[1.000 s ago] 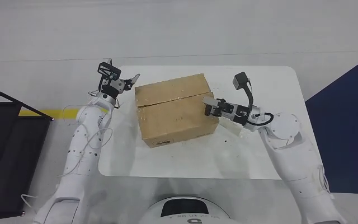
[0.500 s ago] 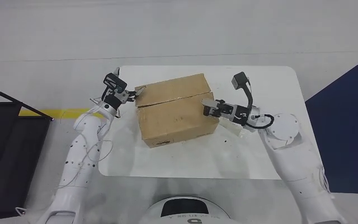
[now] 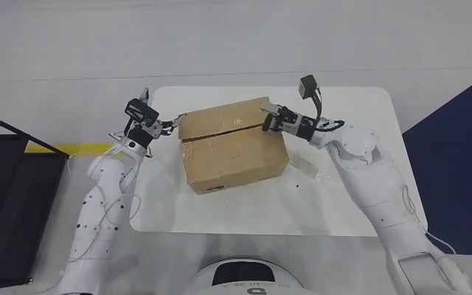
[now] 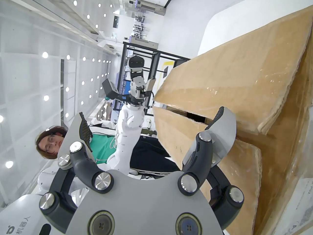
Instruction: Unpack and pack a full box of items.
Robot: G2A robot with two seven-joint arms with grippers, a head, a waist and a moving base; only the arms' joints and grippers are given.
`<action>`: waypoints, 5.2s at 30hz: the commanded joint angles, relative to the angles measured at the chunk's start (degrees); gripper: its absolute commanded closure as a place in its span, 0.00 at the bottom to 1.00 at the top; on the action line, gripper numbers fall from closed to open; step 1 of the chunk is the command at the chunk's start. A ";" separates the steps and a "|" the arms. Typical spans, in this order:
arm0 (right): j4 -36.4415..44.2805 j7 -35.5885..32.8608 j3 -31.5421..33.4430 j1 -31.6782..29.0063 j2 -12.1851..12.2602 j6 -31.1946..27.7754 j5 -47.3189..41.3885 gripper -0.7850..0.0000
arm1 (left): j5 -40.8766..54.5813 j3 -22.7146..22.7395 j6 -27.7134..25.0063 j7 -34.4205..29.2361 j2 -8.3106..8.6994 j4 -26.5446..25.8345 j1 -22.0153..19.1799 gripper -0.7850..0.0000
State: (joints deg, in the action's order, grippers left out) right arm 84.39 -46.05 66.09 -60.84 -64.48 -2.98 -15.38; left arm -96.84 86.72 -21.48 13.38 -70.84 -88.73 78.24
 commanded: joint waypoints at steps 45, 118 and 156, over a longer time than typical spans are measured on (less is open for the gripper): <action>11.11 3.82 9.61 -10.30 2.01 -4.48 6.29 0.00 | -4.24 -4.67 -2.01 -2.07 1.75 -12.69 5.85 0.00; 9.45 10.19 7.25 -17.77 3.77 -3.96 61.77 0.00 | -12.43 -14.24 7.41 -6.64 0.63 -2.82 -0.33 0.00; 10.62 25.11 10.36 -16.44 1.74 -0.80 53.27 0.00 | -12.43 -14.24 7.41 -6.64 0.63 -2.82 -0.33 0.00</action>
State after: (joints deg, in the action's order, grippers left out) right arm 94.24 -19.45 74.71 -75.56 -63.08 -1.81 38.35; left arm -109.27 72.48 -14.06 6.75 -70.20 -91.56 77.91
